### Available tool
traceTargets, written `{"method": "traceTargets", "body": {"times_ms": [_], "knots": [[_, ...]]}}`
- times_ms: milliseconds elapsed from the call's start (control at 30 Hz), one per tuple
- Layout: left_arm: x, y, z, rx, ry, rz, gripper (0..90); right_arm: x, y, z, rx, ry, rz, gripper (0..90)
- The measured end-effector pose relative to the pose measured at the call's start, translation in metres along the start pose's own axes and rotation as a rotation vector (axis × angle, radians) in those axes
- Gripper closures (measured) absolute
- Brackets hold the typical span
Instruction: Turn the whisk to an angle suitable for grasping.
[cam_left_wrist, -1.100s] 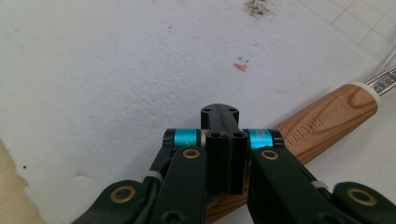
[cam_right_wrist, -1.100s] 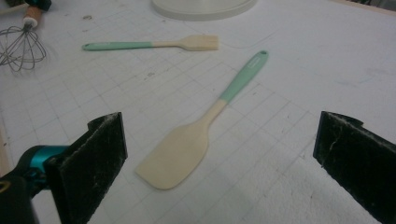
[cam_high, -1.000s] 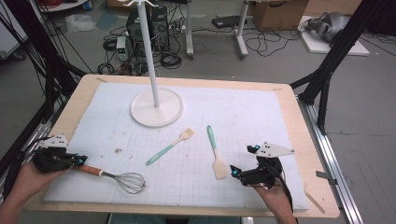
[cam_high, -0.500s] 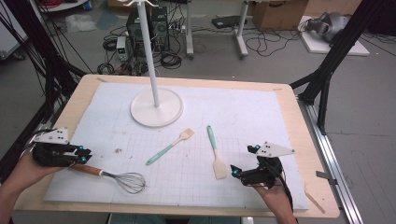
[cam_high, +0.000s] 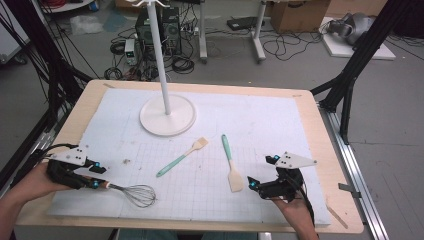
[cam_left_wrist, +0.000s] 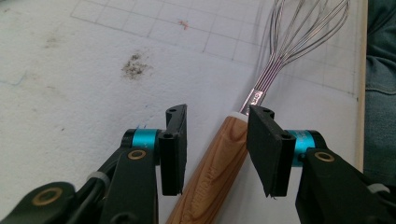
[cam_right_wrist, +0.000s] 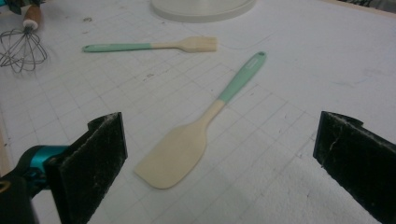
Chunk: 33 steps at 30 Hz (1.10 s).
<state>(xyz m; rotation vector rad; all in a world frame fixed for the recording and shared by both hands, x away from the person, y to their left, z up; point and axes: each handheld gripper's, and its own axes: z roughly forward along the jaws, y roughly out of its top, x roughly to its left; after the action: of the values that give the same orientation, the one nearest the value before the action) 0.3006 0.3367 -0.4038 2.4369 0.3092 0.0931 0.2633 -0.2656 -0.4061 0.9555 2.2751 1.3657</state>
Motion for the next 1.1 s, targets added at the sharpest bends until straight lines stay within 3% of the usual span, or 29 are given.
{"method": "traceTargets", "body": {"times_ms": [467,700,867,1033,1100], "knots": [[-0.003,0.002,0.015,0.042,-0.044,0.03,55.8,0.0,0.0,0.0,-0.001,0.002,-0.001,1.4],[-0.003,0.002,0.027,0.098,-0.069,0.025,57.6,-0.001,0.0,0.0,0.003,0.004,0.002,1.4],[-0.004,0.003,0.028,0.097,-0.054,0.041,61.3,-0.001,0.0,0.0,-0.004,0.003,0.003,1.4],[-0.001,0.006,0.027,0.118,-0.057,0.016,63.6,-0.001,0.0,0.0,-0.006,0.005,0.002,1.4],[-0.001,0.007,0.028,0.113,-0.077,-0.002,65.5,-0.001,0.0,0.0,-0.006,0.005,0.004,1.4]]}}
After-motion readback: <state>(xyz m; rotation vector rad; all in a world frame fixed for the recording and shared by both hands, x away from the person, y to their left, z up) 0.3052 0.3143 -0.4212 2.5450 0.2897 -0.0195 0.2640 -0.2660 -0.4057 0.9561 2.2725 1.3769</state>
